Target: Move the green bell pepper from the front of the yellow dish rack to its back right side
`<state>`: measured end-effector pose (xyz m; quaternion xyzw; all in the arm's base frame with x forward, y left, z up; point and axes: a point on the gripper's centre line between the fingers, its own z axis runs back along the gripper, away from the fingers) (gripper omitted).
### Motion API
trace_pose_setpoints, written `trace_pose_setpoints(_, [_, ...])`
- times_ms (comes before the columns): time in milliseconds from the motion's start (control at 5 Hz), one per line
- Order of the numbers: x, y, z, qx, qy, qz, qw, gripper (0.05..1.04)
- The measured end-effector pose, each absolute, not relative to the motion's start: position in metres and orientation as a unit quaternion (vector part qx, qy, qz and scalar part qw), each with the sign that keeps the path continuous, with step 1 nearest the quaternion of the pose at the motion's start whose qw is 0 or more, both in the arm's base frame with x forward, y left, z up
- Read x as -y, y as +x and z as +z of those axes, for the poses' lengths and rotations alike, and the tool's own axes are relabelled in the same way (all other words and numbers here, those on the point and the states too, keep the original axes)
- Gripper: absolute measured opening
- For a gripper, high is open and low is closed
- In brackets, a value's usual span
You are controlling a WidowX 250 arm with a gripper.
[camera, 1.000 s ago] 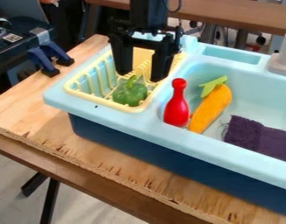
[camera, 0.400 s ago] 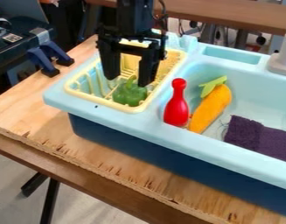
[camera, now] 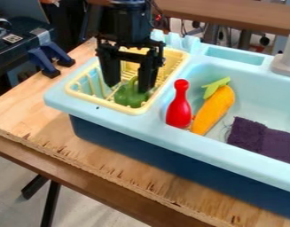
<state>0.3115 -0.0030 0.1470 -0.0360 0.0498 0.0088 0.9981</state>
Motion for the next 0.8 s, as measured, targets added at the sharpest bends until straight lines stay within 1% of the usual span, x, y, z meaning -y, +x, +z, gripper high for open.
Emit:
trace_pose_setpoints(400, [0.0095,0.3111,0.1467,-0.042,-0.042,0.0,0.998,0.419])
trace_pose_setpoints(600, [0.0085,0.3111,0.1467,-0.042,-0.042,0.003,0.998,0.245])
trace_pose_setpoints(800, [0.0059,0.3113,0.1471,-0.042,-0.045,0.011,0.998,0.171])
